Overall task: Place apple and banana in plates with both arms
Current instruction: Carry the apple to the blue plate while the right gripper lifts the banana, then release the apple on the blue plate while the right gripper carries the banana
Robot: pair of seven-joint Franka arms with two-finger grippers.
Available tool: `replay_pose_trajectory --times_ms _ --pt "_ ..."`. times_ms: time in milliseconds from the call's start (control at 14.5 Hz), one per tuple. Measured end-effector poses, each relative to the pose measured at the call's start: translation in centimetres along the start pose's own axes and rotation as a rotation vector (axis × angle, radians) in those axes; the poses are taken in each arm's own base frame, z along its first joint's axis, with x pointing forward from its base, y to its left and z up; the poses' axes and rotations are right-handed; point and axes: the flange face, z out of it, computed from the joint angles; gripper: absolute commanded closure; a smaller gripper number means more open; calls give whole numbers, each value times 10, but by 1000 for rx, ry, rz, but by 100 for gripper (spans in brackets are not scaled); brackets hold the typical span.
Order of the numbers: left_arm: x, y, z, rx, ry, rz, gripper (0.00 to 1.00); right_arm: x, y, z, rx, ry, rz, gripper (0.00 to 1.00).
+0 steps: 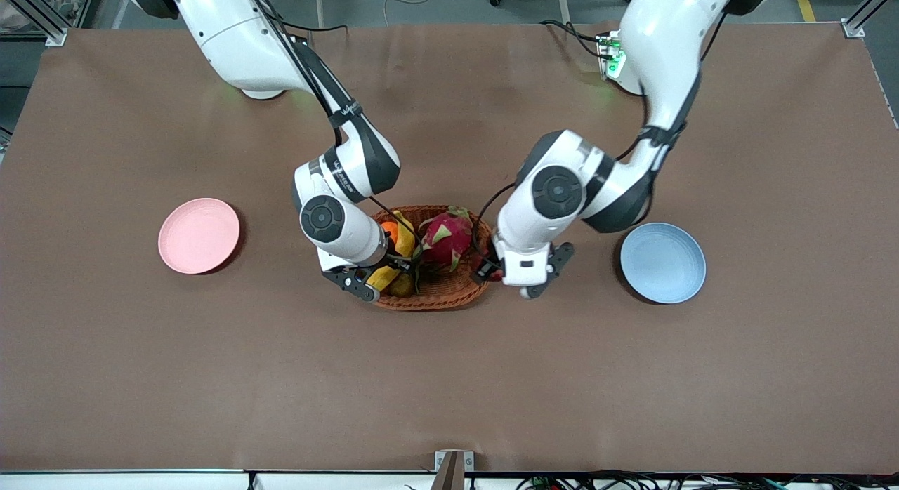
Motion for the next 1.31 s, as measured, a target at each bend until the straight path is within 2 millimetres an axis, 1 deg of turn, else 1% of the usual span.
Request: replay_pose_trajectory --times_ms 69,138,207,276,345,414,483,621,690,897,1034,1103,1172,1241,1310 --pt "19 -11 -19 34 -2 31 66 -1 -1 1 -1 0 -2 48" --pt "41 -24 -33 68 -9 67 66 -2 -1 1 -1 -1 -4 49" --pt "68 -38 -44 100 -21 107 66 -3 -2 1 -1 -1 -5 51" --pt "96 -54 -48 130 -39 147 65 -4 -2 2 -2 -1 -6 52" --pt "124 -71 -48 154 -60 185 65 -4 -2 2 -2 -1 -7 54" --pt "151 -88 -43 171 -81 219 65 -4 -2 2 -2 -1 -7 57" --pt "174 -105 -35 185 -103 252 64 -4 -2 2 -3 -1 -9 63" --pt "213 -140 -18 207 -152 321 64 -6 -3 2 -3 -2 -32 73" --pt "230 -157 -12 212 -175 348 64 -6 -3 2 -3 -2 -50 76" --pt "270 -205 9 219 -248 437 65 -4 -3 0 -9 -4 -68 79" --pt "288 -232 24 217 -296 496 65 -2 -2 -3 -25 -16 -70 79" --pt "296 -242 33 216 -316 508 64 -1 -2 -9 -44 -26 -76 79" --pt "300 -248 41 216 -330 512 62 3 -2 -18 -61 -33 -88 79" --pt "303 -251 49 217 -340 513 60 8 -2 -33 -75 -36 -100 79" --pt "304 -251 58 216 -344 513 57 15 1 -52 -86 -39 -109 79"
